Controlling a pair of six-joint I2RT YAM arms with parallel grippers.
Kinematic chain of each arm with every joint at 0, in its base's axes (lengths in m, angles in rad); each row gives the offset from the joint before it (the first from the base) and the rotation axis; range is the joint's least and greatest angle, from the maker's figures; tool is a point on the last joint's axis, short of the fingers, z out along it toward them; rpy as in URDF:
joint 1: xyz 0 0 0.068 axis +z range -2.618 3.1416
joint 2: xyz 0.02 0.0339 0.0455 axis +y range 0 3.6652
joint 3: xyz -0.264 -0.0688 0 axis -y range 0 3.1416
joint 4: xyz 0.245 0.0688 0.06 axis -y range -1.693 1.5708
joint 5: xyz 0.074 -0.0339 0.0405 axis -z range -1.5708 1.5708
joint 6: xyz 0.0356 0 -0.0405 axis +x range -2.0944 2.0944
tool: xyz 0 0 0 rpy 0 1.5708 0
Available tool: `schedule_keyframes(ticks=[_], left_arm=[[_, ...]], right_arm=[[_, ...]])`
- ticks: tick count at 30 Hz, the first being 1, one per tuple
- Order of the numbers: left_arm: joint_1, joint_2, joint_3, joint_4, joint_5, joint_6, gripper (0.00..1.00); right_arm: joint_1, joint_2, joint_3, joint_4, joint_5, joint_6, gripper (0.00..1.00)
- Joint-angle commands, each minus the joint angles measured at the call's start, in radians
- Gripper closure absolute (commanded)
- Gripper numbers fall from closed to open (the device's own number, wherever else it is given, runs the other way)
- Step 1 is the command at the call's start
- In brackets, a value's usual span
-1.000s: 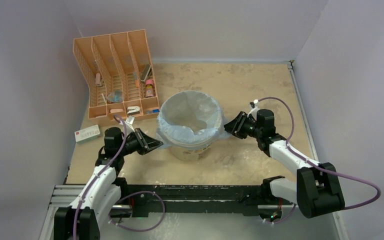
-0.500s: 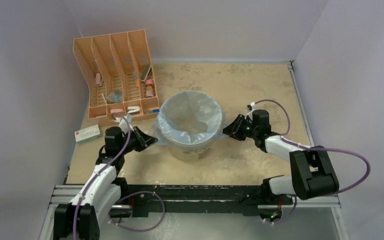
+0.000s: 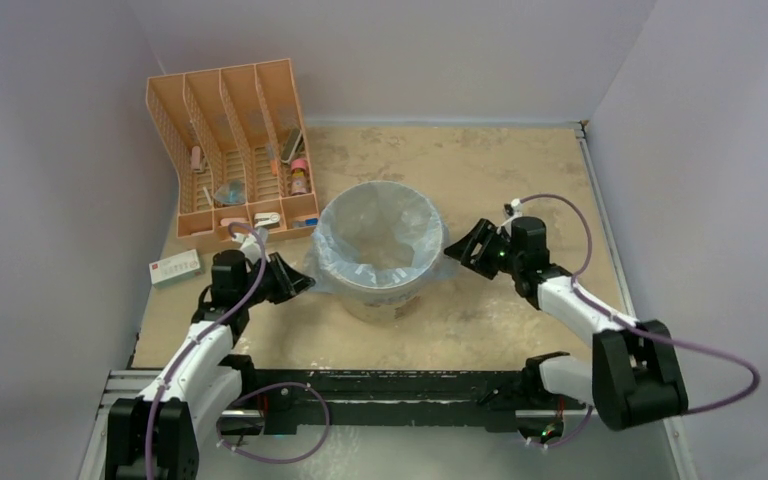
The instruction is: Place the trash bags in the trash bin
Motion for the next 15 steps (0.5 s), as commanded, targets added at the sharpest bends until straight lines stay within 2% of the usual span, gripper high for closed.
schedule_keyframes(ticks=[1, 6, 11, 15], left_arm=[[0.004, -0.032, 0.052, -0.005, -0.004, -0.024, 0.77], [0.003, -0.111, 0.053, -0.014, -0.048, -0.065, 0.58], [0.004, -0.115, 0.091, -0.031, -0.070, -0.051, 0.51], [0.004, -0.035, 0.101, 0.064, -0.014, -0.028, 0.47]], right_arm=[[-0.003, -0.118, 0.013, -0.026, 0.094, 0.010, 0.29], [-0.003, -0.084, 0.013, 0.038, -0.040, -0.048, 0.27], [-0.001, 0.048, 0.042, 0.071, -0.133, -0.098, 0.28], [-0.001, 0.130, 0.074, 0.072, -0.195, -0.138, 0.28]])
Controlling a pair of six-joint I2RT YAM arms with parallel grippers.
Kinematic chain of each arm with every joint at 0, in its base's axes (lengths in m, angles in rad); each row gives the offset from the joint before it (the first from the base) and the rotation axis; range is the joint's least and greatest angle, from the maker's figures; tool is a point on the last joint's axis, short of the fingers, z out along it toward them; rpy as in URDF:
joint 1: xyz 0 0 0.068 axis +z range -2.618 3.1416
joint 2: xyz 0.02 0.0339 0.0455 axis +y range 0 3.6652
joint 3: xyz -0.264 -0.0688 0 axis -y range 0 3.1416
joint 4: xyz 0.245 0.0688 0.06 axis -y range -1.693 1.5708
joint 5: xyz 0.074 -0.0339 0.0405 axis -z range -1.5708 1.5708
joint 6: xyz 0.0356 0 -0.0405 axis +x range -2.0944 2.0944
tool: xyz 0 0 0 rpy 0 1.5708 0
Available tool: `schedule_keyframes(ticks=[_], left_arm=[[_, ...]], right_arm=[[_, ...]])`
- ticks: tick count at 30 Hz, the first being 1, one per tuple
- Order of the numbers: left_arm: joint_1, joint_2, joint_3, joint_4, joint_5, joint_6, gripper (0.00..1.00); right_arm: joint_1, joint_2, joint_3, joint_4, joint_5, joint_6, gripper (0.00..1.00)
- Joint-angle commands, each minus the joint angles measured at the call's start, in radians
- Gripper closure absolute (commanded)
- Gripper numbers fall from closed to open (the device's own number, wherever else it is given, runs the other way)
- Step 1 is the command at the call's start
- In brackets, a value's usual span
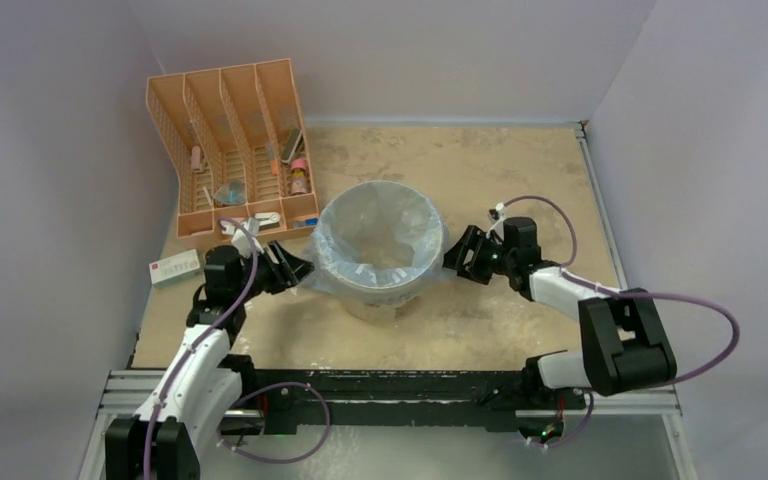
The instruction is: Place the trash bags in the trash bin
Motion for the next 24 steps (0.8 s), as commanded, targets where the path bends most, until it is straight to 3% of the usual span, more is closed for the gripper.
schedule_keyframes(ticks=[1, 4, 8, 11, 14, 19, 24], left_arm=[[0.003, 0.103, 0.056, 0.140, 0.074, 0.036, 0.46], [0.003, 0.224, 0.092, 0.169, 0.175, 0.085, 0.50], [0.003, 0.299, 0.063, 0.177, 0.165, 0.077, 0.57], [0.004, 0.319, 0.024, 0.204, 0.156, 0.079, 0.66], [0.004, 0.330, -0.002, 0.222, 0.129, 0.102, 0.68], [0.002, 0.396, -0.016, 0.291, 0.136, 0.102, 0.68], [-0.016, 0.465, -0.007, 0.319, 0.147, 0.114, 0.65]], right_arm=[[-0.001, 0.060, 0.083, 0.029, -0.118, -0.079, 0.29], [-0.001, 0.080, 0.115, -0.002, -0.116, -0.112, 0.29], [-0.001, 0.114, 0.137, -0.044, -0.062, -0.148, 0.30], [-0.001, 0.161, 0.139, -0.071, -0.034, -0.172, 0.42], [0.000, 0.178, 0.103, -0.040, -0.039, -0.164, 0.50], [0.000, 0.209, 0.088, -0.009, -0.049, -0.157, 0.51], [-0.001, 0.232, 0.069, -0.008, -0.022, -0.156, 0.43]])
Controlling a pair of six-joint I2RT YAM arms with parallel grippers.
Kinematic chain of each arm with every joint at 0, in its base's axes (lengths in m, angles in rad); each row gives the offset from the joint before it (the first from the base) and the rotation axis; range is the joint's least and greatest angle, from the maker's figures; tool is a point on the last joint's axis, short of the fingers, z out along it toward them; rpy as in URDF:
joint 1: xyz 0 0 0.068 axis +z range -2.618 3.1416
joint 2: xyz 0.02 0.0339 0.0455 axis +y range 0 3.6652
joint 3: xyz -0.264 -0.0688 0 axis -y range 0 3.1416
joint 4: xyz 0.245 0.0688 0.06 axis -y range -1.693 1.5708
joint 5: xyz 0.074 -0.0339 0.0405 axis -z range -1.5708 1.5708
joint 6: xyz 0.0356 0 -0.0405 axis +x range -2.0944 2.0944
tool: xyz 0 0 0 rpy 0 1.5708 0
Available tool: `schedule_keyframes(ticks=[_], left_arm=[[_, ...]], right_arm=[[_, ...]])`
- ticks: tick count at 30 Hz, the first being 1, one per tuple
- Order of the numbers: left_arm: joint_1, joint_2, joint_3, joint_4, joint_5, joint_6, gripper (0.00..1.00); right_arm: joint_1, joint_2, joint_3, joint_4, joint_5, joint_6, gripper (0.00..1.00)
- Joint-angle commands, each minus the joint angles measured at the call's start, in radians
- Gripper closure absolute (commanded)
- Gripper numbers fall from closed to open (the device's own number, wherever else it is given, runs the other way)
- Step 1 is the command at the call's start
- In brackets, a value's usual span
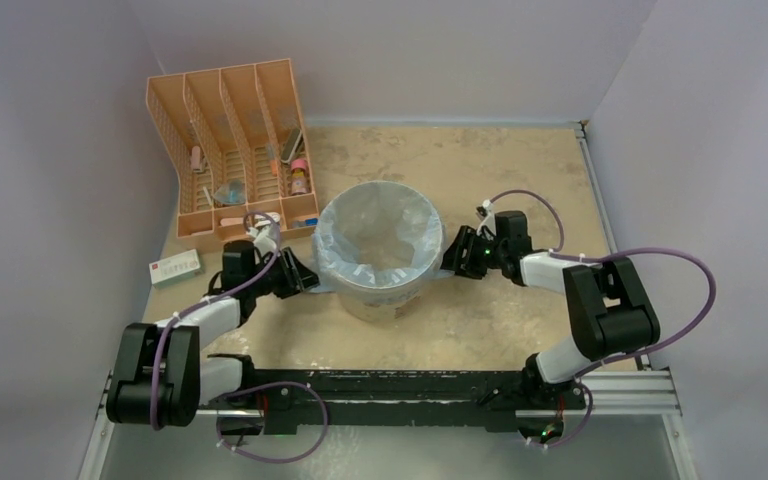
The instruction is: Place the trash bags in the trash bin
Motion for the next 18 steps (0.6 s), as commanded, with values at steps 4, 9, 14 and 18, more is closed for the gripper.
schedule_keyframes(ticks=[4, 9, 14, 18], left_arm=[[-0.075, 0.063, 0.045, 0.015, -0.062, 0.054, 0.63], [-0.116, 0.050, 0.064, -0.058, -0.165, 0.041, 0.54], [-0.124, 0.089, 0.090, -0.104, -0.198, 0.026, 0.39], [-0.142, 0.118, 0.109, -0.126, -0.226, 0.011, 0.34]], right_arm=[[-0.001, -0.007, -0.029, -0.008, 0.065, -0.011, 0.41], [-0.002, -0.113, 0.000, -0.060, 0.135, -0.001, 0.36], [-0.002, -0.223, 0.047, -0.129, 0.166, 0.001, 0.32], [-0.002, -0.292, 0.083, -0.178, 0.191, 0.003, 0.30]])
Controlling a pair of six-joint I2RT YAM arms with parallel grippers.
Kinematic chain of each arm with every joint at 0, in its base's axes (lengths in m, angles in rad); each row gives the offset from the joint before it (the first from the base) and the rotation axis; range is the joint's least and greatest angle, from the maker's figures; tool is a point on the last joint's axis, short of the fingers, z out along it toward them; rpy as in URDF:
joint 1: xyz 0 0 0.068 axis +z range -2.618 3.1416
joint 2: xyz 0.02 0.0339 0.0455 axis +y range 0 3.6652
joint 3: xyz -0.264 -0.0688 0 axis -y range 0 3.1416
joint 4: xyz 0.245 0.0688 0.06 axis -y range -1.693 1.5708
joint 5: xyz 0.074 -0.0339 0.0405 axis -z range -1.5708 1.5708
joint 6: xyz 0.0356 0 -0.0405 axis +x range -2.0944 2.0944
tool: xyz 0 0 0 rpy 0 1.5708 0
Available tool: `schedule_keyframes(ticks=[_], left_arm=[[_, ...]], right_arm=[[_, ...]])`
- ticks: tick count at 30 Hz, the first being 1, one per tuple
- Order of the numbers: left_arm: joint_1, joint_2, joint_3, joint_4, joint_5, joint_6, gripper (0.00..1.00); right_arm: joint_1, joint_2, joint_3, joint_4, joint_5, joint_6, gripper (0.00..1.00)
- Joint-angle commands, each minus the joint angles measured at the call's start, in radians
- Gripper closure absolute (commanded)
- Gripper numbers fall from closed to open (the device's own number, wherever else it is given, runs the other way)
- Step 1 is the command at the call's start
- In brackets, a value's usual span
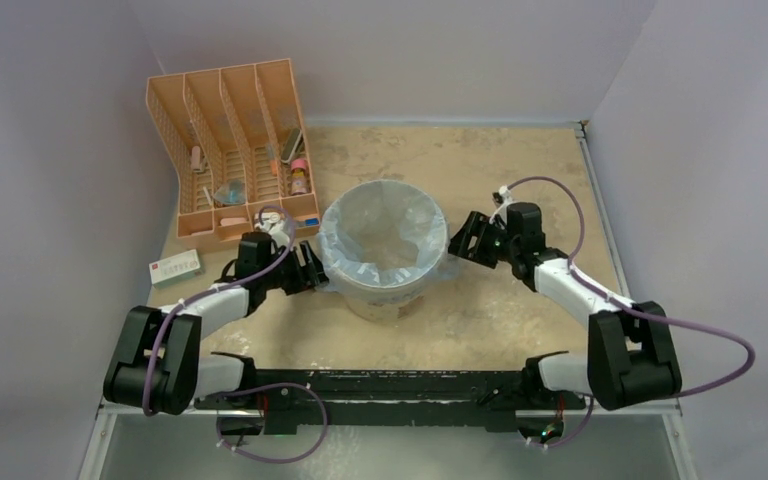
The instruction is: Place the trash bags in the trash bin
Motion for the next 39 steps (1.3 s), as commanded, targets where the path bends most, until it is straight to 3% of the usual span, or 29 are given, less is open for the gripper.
schedule_keyframes(ticks=[1, 10, 17, 21, 23, 27, 32, 39], left_arm=[[-0.019, 0.037, 0.026, -0.060, -0.080, -0.002, 0.31], [-0.020, -0.019, -0.008, -0.047, -0.067, -0.023, 0.27], [-0.021, -0.023, -0.012, -0.029, -0.041, -0.007, 0.32], [-0.020, -0.025, -0.014, -0.023, -0.028, -0.001, 0.35], [-0.020, -0.022, -0.013, -0.021, -0.022, 0.004, 0.35], [-0.020, -0.021, -0.013, -0.017, -0.018, 0.006, 0.34], [-0.020, -0.019, -0.012, -0.017, -0.012, 0.011, 0.34], [-0.020, -0.024, -0.014, -0.012, -0.013, 0.011, 0.33]], right_arm=[[-0.002, -0.086, 0.078, -0.072, 0.058, -0.005, 0.30], [-0.002, -0.283, 0.169, -0.208, 0.244, 0.038, 0.25], [-0.002, -0.369, 0.277, -0.058, -0.004, 0.086, 0.16], [-0.001, -0.347, 0.328, 0.085, -0.113, 0.136, 0.18], [0.022, -0.310, 0.388, 0.054, -0.155, 0.085, 0.20], [0.261, -0.217, 0.528, -0.124, 0.114, -0.096, 0.21], [0.492, -0.075, 0.654, -0.297, 0.466, -0.195, 0.29], [0.703, 0.086, 0.743, -0.398, 0.726, -0.325, 0.29]])
